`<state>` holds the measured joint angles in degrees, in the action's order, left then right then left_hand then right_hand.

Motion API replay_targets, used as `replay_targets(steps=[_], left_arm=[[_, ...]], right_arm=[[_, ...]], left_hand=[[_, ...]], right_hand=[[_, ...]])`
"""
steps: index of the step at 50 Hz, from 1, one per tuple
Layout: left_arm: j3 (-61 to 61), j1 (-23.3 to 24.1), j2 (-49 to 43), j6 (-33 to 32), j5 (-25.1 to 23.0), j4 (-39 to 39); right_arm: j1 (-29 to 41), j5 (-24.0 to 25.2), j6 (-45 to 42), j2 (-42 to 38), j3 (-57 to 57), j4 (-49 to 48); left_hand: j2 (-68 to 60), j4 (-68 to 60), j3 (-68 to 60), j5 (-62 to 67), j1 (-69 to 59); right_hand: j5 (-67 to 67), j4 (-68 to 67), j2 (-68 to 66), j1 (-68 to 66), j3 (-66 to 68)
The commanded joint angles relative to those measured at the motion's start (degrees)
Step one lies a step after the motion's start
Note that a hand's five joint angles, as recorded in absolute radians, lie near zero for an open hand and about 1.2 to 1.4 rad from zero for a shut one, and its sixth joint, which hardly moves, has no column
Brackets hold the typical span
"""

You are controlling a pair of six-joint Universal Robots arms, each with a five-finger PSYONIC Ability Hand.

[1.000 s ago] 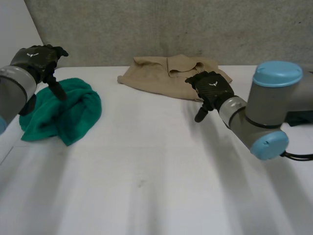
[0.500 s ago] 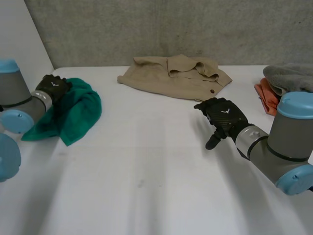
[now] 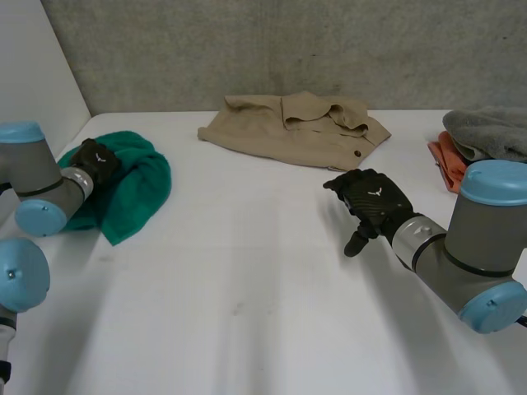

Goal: Fold the laundry.

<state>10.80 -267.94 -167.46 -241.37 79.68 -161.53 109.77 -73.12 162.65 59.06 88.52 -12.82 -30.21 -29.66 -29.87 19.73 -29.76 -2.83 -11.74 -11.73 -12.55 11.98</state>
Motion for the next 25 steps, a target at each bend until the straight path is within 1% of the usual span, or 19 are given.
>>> replay_targets(steps=[1,6,8,12,13,16,17,20,21,24,25], left_arm=[[0.62,0.05,-0.15,-0.33,0.21,-3.95],[2.29,-0.21,0.64,-2.17,1.71,-11.34],[3.69,-0.30,1.95,-2.44,2.06,-12.14],[9.58,1.01,9.06,-0.60,1.45,-11.70],[12.37,1.89,12.90,1.84,0.84,-12.05],[16.70,3.56,19.60,7.47,0.04,-13.19],[19.32,4.78,24.32,11.58,-0.31,-14.41],[22.76,6.81,31.81,17.75,-0.66,-16.00],[24.34,8.21,36.45,21.95,-1.01,-16.70],[25.85,9.89,42.81,27.25,-1.98,-17.15],[26.11,11.20,46.39,30.92,-2.94,-17.06]], right_arm=[[0.36,0.00,-0.05,0.27,0.43,0.07],[0.45,0.00,-0.49,0.53,0.60,0.07],[0.36,0.00,-0.67,0.80,0.78,0.07],[0.10,0.00,-0.93,1.32,1.04,-0.10],[-0.08,0.00,-1.02,1.15,0.87,-0.28],[-0.34,0.00,-1.19,0.97,0.52,-0.28],[-0.34,0.00,-1.28,0.89,0.26,-0.28],[-0.60,0.00,-1.19,0.89,-0.01,-0.28],[-0.78,0.00,-1.19,0.80,-0.10,-0.28],[-0.96,0.00,-1.28,0.71,-0.10,-0.28],[-1.13,0.00,-1.28,0.62,-0.19,-0.37]], left_hand=[[-49.62,-50.17,-49.97,50.11,-50.08],[-49.79,-50.34,-50.13,50.27,-50.24],[-49.79,-50.34,-50.13,50.27,-50.24],[-49.79,-50.34,-50.13,50.27,-50.24],[-49.79,-50.34,-50.13,50.27,-50.24],[-49.79,-50.34,-50.13,50.27,-50.24],[-49.79,-50.34,-50.13,50.27,-50.24],[-49.79,-50.34,-50.13,50.27,-50.24],[-49.79,-50.34,-50.13,50.27,-50.24],[-49.79,-50.34,-50.13,50.27,-50.24],[-49.79,-50.34,-50.13,50.27,-50.24]], right_hand=[[2.83,1.74,1.73,2.55,-1.98],[2.83,1.74,1.73,2.55,-1.98],[2.83,1.74,1.73,2.55,-1.98],[2.83,1.74,1.73,2.55,-1.98],[2.83,1.74,1.73,2.55,-1.98],[2.83,1.74,1.73,2.55,-1.98],[2.83,1.74,1.73,2.55,-1.98],[2.83,1.74,1.73,2.55,-1.98],[2.83,1.74,1.73,2.55,-1.98],[2.83,1.74,1.73,2.55,-1.98],[2.83,1.74,1.73,2.55,-1.98]])
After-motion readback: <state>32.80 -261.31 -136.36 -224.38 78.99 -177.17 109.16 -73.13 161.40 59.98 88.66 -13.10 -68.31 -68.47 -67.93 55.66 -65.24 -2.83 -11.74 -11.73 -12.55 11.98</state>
